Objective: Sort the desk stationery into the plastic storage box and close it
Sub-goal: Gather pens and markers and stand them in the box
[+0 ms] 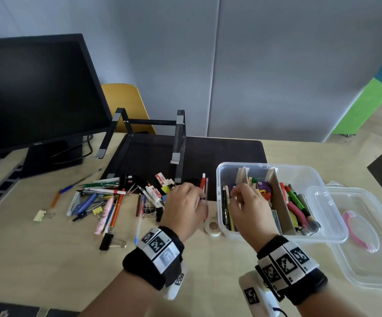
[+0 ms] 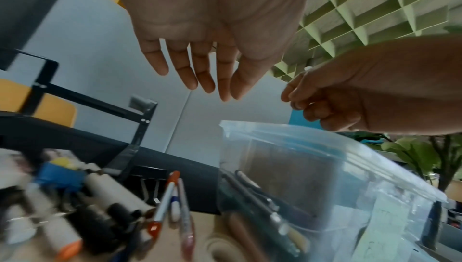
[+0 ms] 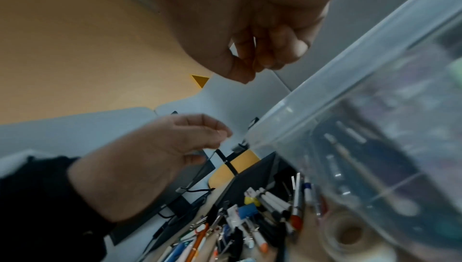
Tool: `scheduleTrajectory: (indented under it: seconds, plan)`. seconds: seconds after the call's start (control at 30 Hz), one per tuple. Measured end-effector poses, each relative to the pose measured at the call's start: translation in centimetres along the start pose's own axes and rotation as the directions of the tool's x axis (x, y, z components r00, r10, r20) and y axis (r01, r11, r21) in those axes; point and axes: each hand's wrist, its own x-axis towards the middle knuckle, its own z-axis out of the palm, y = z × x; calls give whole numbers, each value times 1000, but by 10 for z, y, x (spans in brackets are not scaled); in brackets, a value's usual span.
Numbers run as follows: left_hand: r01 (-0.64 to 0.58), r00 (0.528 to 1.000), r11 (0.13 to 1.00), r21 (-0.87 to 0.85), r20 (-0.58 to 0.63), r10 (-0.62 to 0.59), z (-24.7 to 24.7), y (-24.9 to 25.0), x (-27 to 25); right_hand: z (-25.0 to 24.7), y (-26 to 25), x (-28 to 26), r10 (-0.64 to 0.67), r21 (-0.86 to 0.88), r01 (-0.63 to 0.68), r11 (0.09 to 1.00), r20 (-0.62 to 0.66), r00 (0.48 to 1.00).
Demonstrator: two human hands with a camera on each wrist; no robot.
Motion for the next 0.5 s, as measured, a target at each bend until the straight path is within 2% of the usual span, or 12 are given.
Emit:
scheduleTrajectory:
  seconds: [0.13, 0.3, 0.4, 0.5]
  plan:
    - [149, 981, 987, 54, 119, -155, -17, -37, -6, 18, -27, -1, 1, 33, -4, 999, 75, 997]
    - [304, 898, 943, 138, 289, -332, -27, -89, -7, 52, -49, 3, 15, 23, -19, 1000, 195, 981]
    - [370, 845, 914, 166, 349, -405, -29, -118, -6, 78, -56, 6, 114, -18, -114, 993, 296, 948]
    - [384, 843, 914, 132, 353, -405, -30, -140, -1, 107, -55, 13, 232, -65, -223, 973, 339, 912]
